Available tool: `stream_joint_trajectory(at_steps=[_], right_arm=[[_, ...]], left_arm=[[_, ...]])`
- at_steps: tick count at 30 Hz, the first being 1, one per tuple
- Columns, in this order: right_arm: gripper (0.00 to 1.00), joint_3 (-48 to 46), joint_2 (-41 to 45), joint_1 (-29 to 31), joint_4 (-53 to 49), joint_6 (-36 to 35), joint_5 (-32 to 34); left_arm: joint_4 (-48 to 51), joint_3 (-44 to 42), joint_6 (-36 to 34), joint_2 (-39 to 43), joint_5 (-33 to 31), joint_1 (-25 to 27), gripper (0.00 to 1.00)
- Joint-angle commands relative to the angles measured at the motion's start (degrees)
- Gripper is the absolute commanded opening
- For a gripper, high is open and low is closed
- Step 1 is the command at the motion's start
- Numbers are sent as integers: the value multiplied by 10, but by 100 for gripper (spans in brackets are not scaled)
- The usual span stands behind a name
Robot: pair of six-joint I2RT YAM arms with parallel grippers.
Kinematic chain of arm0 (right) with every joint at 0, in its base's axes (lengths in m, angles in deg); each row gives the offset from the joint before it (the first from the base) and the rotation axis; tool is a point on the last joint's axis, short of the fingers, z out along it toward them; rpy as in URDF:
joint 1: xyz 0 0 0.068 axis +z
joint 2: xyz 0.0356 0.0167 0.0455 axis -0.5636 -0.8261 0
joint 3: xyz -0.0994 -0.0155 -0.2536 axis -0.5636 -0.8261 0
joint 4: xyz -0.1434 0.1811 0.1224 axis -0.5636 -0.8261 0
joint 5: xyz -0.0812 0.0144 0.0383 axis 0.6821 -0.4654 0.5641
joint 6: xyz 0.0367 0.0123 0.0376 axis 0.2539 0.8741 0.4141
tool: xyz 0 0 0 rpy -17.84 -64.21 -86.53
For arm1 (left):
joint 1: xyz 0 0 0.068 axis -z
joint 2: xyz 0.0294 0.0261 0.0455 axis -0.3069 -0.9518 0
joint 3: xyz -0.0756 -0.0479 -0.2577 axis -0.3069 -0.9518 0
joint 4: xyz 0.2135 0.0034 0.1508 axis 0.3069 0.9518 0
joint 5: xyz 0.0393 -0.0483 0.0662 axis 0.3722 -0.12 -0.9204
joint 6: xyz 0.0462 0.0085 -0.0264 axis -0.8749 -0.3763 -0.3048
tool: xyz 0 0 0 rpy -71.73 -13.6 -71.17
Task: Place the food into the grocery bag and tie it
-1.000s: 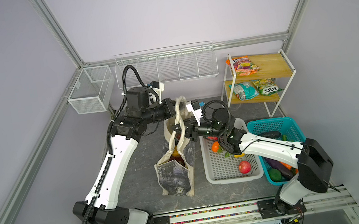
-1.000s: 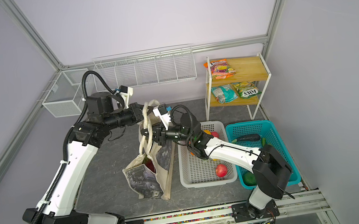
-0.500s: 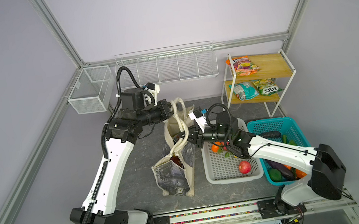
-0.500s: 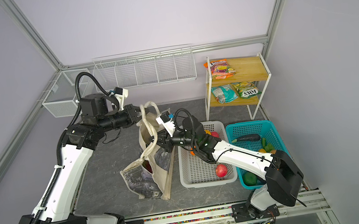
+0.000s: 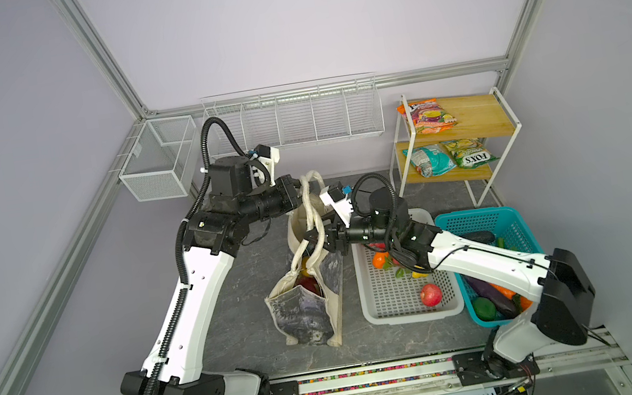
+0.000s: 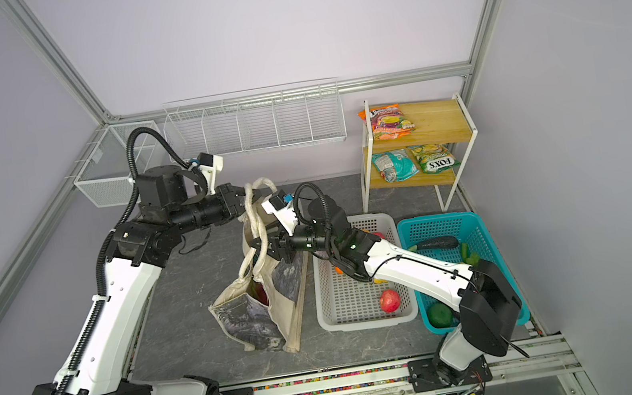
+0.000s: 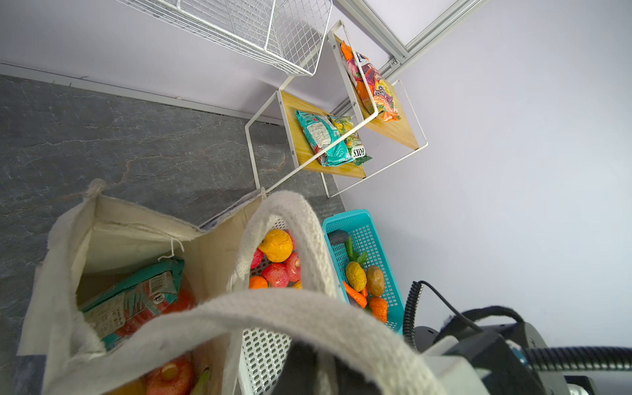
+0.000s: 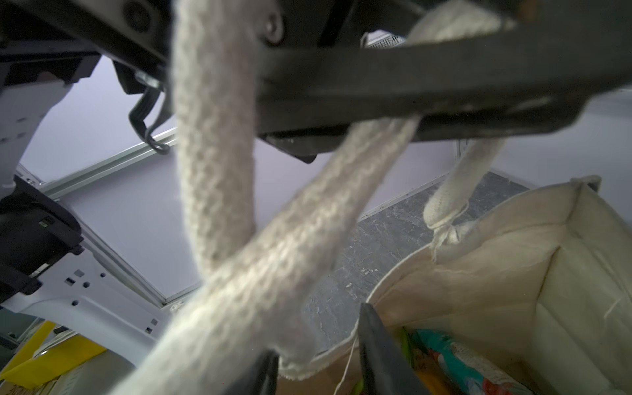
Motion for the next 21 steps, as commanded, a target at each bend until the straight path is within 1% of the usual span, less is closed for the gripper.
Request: stream_joint_trajectory(at_steps=[1,5,9,13,19,21], right_arm=[[53,24,-9,4,26,13,9],[65,30,-20,8,83,59,-1],[73,32,-29,10,144,105,-2],[79,34,-37,12,192,133,17],[80,20,-50,13,293,181,54],[80,19,-54,13,318,192,57]], left_arm=[[-12,-6,-4,13,4,3,0],[-14,-9,-4,14,5,3,0],[-18,-15,-3,15,5,3,0],[-23,-20,-1,17,5,4,0],[-28,-29,1,20,6,3,0],[-29,-32,1,21,6,4,0]])
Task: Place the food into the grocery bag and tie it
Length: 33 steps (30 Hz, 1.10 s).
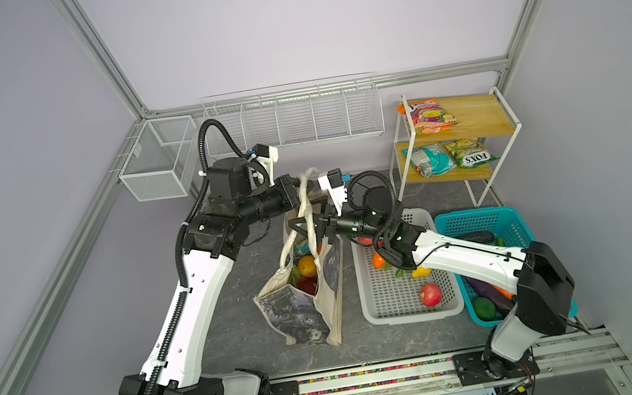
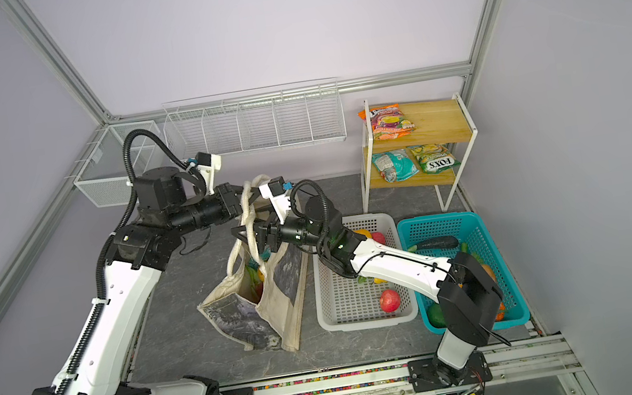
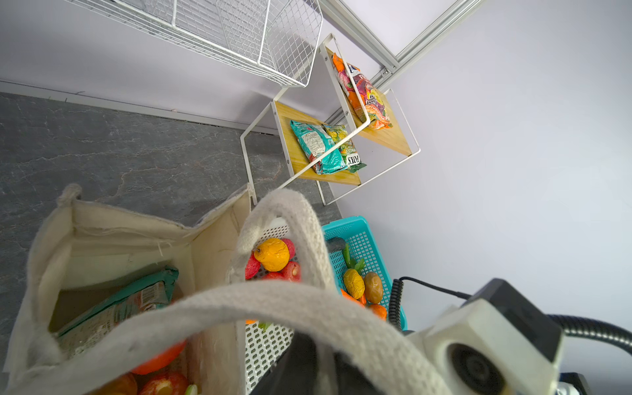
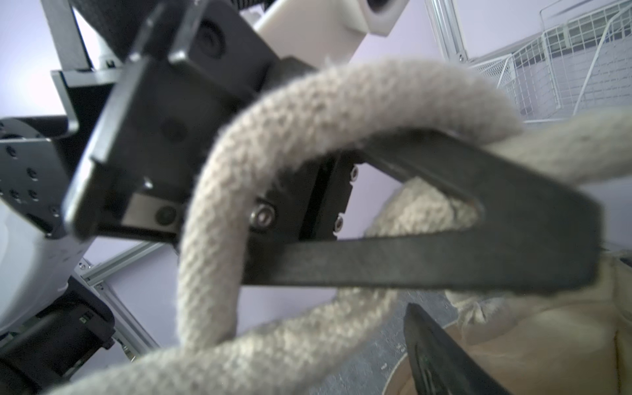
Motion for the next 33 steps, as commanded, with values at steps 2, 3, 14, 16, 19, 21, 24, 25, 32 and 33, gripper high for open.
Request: stream_joint_trajectory(at_steps=[2,3,14,16,19,21,24,25,32,33], right_arm=[[79,5,1,3,122,48,29],[77,7,1,3,120,46,28],[29,-32,25,-3,107,23,28],[25,-45,34,-5,103,18,29],[17,-64,48,-10,95,11,28],[12,-75,56,-11,84,7,28],[7,-80,69,-12,26,-15,30],[7,-82,75,-12,6,-25,32],[7,-87,123,-36,-168,-89,59],[7,-83,129,-38,-193,-99,65]], left_arm=[[6,-14,-4,11,6,4,0],[6,-14,-3,11,6,4,0],[12,-14,-10,14,5,0,0],[13,-13,-11,15,7,-5,0],[13,-13,-12,16,8,-11,0],[15,-11,-14,15,8,-13,0],[20,-8,-18,15,9,-16,0],[24,-6,-21,16,9,-19,0],[66,-5,-50,29,17,-57,0],[69,-7,-52,31,19,-64,0]])
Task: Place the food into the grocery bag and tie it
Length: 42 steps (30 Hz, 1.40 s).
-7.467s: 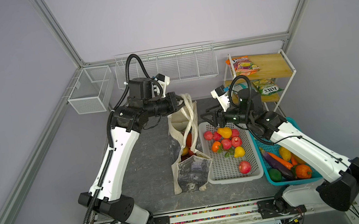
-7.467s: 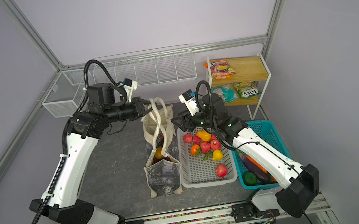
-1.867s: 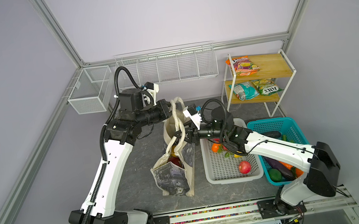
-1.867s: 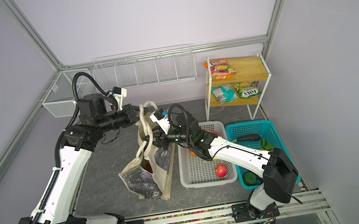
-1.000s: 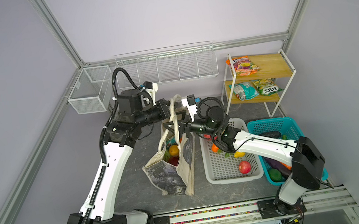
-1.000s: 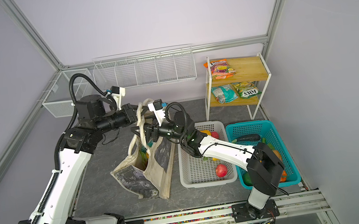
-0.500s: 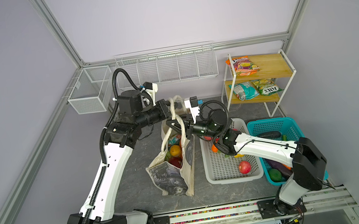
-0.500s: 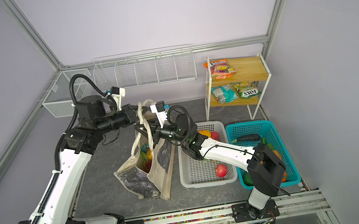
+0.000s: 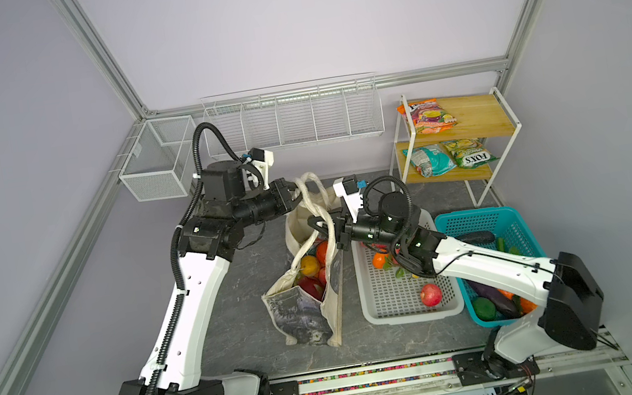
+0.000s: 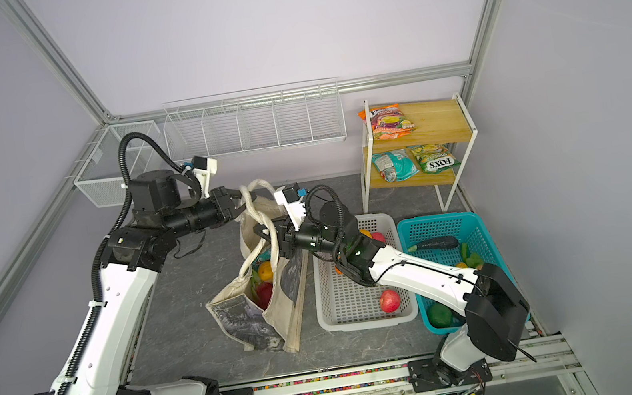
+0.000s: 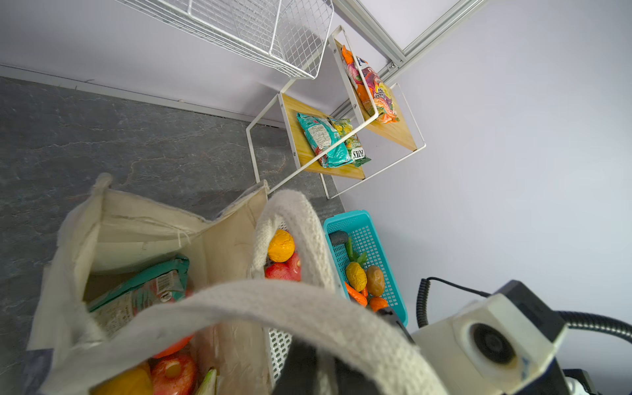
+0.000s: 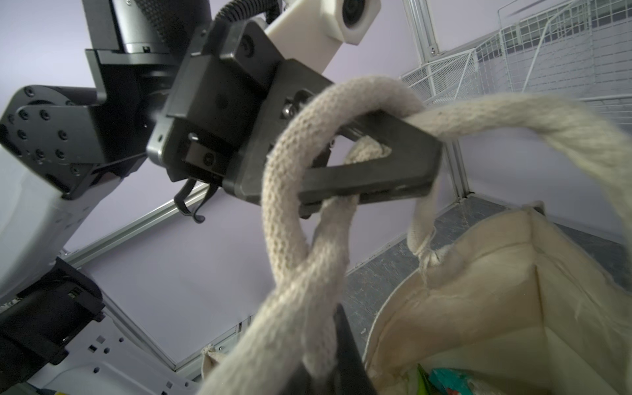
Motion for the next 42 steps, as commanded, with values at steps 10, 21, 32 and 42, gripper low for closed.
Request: stream_joint_trajectory(at_steps=[10,21,32,42], right_arm=[[7,17,58,-41,-224,-100,86],[7,-15,83,-48,-214,-60,161],[7,-15,85,-49,-272,-76,162],[7,-22,117,-49,-331,-102,211]], left_arm=[[93,-7,-74,32,-20,-72,0],[122,-51,-101,39,-30,-77,0],[166,-109,-139,48,-44,-77,0],[220,-94,-162,47,-143,-77,0]])
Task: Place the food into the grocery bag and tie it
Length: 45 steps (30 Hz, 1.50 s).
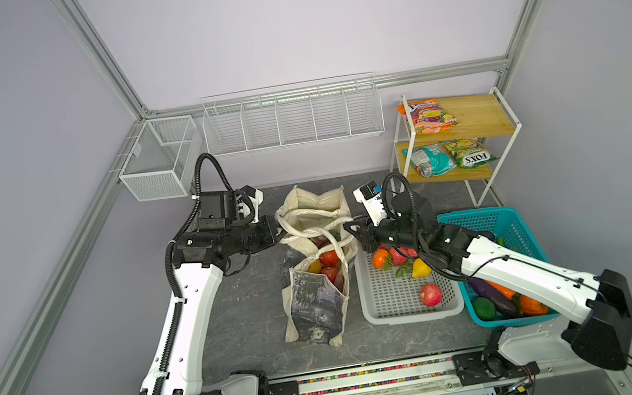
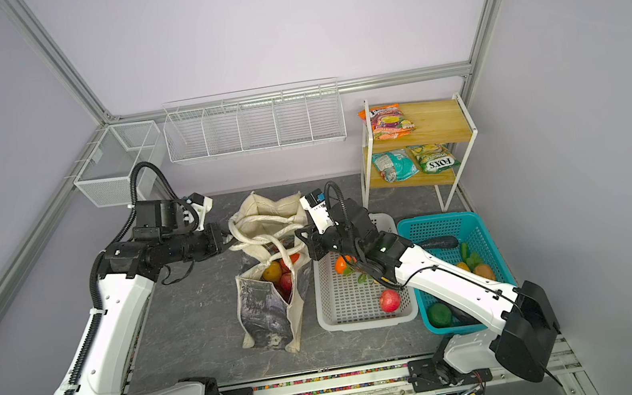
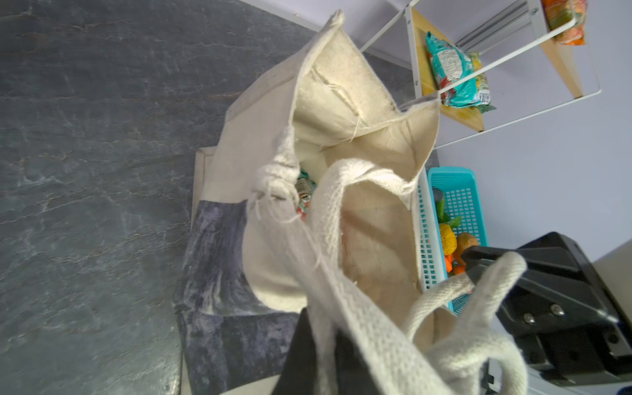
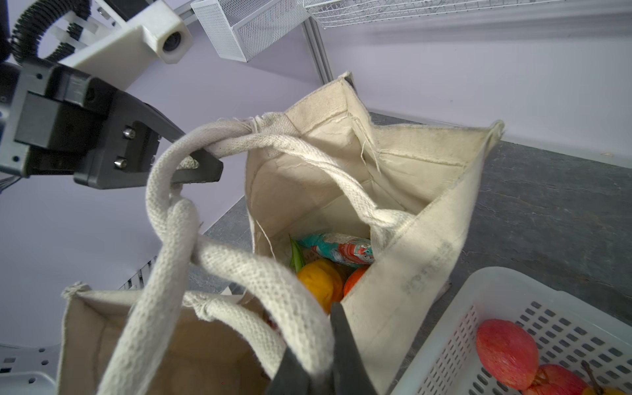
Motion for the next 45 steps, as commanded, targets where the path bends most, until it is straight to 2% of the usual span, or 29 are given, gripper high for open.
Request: stream_joint_trajectory(at_steps=[1,13,22,31,39,45], right_arm=[[7,-15,29,-15,-21,-12,65],[7,-50,65,-16,9,1,119],[7,-51,89,-16,3,-3,144],[7,-64,105,-20,-33,-3,218],[7,-117,143,-50,-46,64,306],[7,-173,179,-68,-63,98,381]], left_arm=[[62,14,-30,8,-86,-7,0],[67,57,-10,28,-224,-18,0],[31,73,20,57,-284,-74,0],[10,53,14,65,-311,-140,0],[-26,0,27,71,-299,-184,0],[-54,-70,35,89,-291,-241,0]])
